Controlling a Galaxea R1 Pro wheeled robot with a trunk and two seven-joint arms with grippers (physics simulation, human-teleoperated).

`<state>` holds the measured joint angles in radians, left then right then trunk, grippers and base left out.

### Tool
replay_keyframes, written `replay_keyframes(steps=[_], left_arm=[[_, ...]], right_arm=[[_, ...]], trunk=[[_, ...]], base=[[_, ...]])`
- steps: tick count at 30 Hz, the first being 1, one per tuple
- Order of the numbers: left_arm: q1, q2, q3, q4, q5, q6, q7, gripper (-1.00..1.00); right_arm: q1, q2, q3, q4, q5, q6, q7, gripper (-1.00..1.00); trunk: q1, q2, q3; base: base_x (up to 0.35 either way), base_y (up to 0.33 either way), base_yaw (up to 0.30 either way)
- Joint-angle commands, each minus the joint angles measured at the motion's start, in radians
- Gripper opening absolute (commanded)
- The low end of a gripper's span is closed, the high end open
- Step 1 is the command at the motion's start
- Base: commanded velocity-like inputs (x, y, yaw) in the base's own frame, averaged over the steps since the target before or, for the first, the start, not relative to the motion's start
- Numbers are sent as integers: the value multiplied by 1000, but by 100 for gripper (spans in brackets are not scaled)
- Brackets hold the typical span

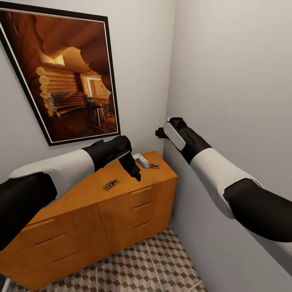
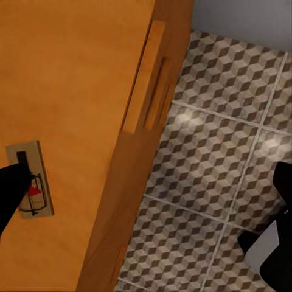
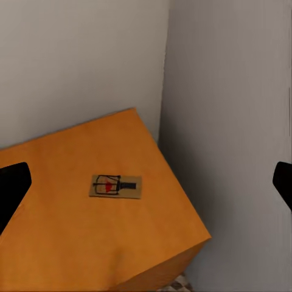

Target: Take the four mousetraps from the cabinet in the bathroom and place them on the bathroom floor. Make sure all four end up on the same floor surface, and ensure that at least two of them are either under or directly next to the same bathroom sink.

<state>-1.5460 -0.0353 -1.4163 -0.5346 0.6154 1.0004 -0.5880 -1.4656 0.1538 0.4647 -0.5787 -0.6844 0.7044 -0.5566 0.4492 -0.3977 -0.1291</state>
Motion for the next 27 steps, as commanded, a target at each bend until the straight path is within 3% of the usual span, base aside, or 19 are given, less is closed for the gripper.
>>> replay_keyframes(steps=[1, 12, 20, 27], left_arm=[[-2, 1, -4, 0, -4, 0, -7, 100], [-2, 7, -4, -1, -5, 0, -7, 100], [-2, 31, -4, -1, -5, -1, -7, 100], [-2, 38, -4, -1, -5, -2, -7, 100]], right_arm=[[-2, -2, 5, -19, -11, 3, -10, 100], [-4, -7, 5, -174, -16, 44, -32, 100], [5, -5, 7, -192, -18, 45, -45, 100], [43, -7, 8, -198, -15, 41, -46, 100]], trunk=[[1, -2, -2], [1, -2, 5], [1, -2, 6], [1, -2, 6]], base=[[0, 0, -98], [0, 0, -70], [-27, 0, -14], [-232, 9, -2]])
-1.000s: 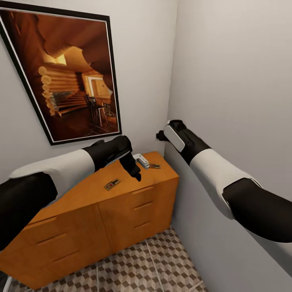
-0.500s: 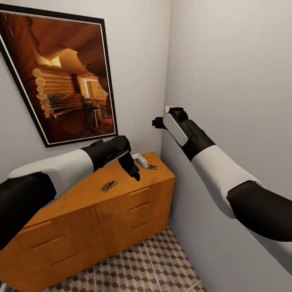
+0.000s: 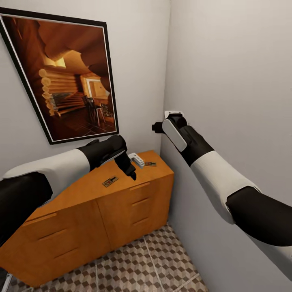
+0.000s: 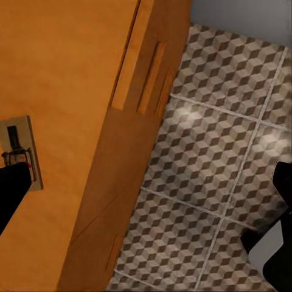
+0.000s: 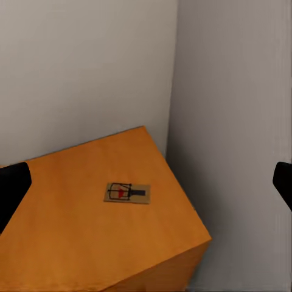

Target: Take the four mousetraps from the cabinet in the bathroom and place them on the bathroom floor. Make sure all four end up on the same floor surface, and ensure that at least two of them are either under or directly next to the same bathroom sink.

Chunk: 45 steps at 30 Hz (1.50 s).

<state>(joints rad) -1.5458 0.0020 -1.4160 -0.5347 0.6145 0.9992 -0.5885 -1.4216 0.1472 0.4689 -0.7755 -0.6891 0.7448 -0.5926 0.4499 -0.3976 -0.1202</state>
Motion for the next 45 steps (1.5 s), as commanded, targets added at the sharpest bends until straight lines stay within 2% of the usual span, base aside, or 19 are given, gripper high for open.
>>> replay_keyframes(steps=[1, 15, 28, 45], left_arm=[[-2, 0, -4, -1, -4, 0, -7, 100], [-2, 1, -4, 0, -4, -8, -7, 100], [-2, 1, -4, -1, -4, -9, -7, 100], [-2, 3, -4, -4, -4, -14, -7, 100]], right_arm=[[2, 0, 3, -2, -10, 1, -10, 100], [21, 3, 6, -1, -9, -1, -12, 100], [23, 4, 7, 5, -10, -1, -12, 100], [47, 3, 7, -3, -3, -2, -12, 100]], trunk=[[0, -2, -2], [0, -2, -2], [0, -2, -2], [0, -2, -2]], base=[[-288, 62, -1], [-134, 149, 0], [85, 166, 0], [12, 15, 0]])
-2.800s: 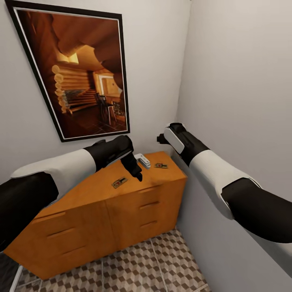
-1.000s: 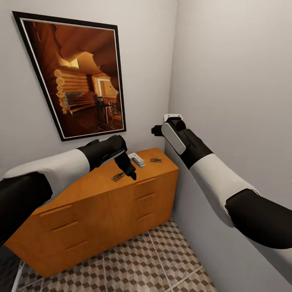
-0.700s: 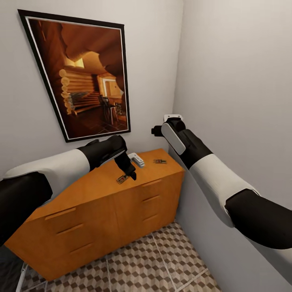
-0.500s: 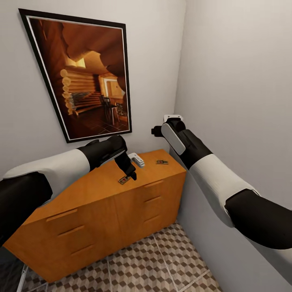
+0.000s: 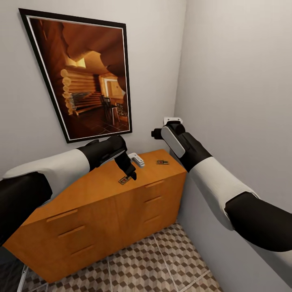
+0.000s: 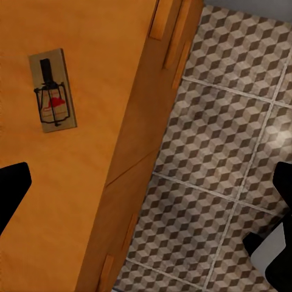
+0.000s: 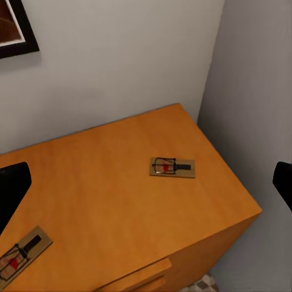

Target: Take the four mousetraps from the cabinet in the bathroom and place them on the bathroom floor. Make sure all four end up on the same floor surface, and ensure that at least two of them are either under or directly next to the same bathroom sink.

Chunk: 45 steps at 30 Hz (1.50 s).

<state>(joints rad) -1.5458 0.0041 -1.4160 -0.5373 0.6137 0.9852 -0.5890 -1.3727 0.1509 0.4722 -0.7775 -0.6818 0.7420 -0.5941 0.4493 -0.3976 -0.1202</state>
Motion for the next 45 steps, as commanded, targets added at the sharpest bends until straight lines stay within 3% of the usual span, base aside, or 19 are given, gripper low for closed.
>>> replay_keyframes(steps=[1, 15, 45], left_arm=[[-2, 0, -4, -1, -3, 0, -6, 100], [-2, 4, -4, 1, -3, -1, -6, 100], [-2, 2, -1, 3, -3, -2, -6, 100]], right_arm=[[-1, 0, 3, -1, -10, 1, -10, 100], [3, 0, 4, -1, -10, -5, -10, 100], [3, -1, 5, 4, -10, -11, -12, 100]], trunk=[[1, -2, -2], [1, -2, -2], [1, -2, -2]], base=[[1, 1, 0], [27, 30, 0], [214, 215, 0]])
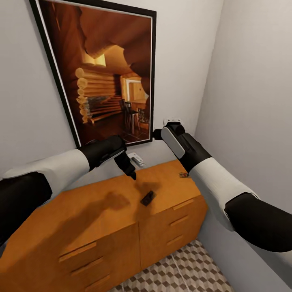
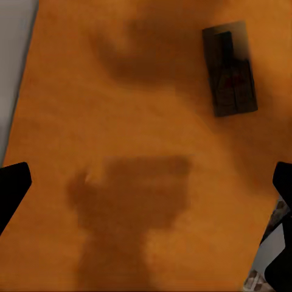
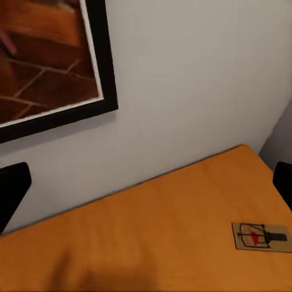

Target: Take the four mousetraps from the cabinet in the bathroom and place them on the bathroom floor. Make sure all four end up on the same floor surface, and ensure that at least two of them are either under or directly next to the same bathroom sink.

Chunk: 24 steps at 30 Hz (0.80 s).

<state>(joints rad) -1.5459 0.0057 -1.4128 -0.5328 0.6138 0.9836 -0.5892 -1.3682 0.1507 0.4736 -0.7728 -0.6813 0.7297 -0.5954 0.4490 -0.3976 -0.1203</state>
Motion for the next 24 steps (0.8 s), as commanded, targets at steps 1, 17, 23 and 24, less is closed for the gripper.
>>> replay_keyframes(steps=[1, 17, 23, 24], left_arm=[[-2, 0, -5, -2, -3, 0, -6, 100], [18, -10, -8, -14, 3, -20, -81, 100], [23, -12, -9, -15, 3, -25, -159, 100], [25, -14, -9, -15, 3, -25, -171, 100]], right_arm=[[-2, 0, 3, -1, -11, 0, -10, 100], [-1, -1, 3, 1, -11, -1, -11, 100], [1, -2, 3, 3, -10, -1, -11, 100], [3, -2, 3, 3, -10, -1, -11, 100]], trunk=[[1, -2, -2], [1, -2, -2], [1, -2, -2], [1, -2, -2]], base=[[129, 113, 0], [31, 28, 0], [2, 1, 0], [0, 0, 0]])
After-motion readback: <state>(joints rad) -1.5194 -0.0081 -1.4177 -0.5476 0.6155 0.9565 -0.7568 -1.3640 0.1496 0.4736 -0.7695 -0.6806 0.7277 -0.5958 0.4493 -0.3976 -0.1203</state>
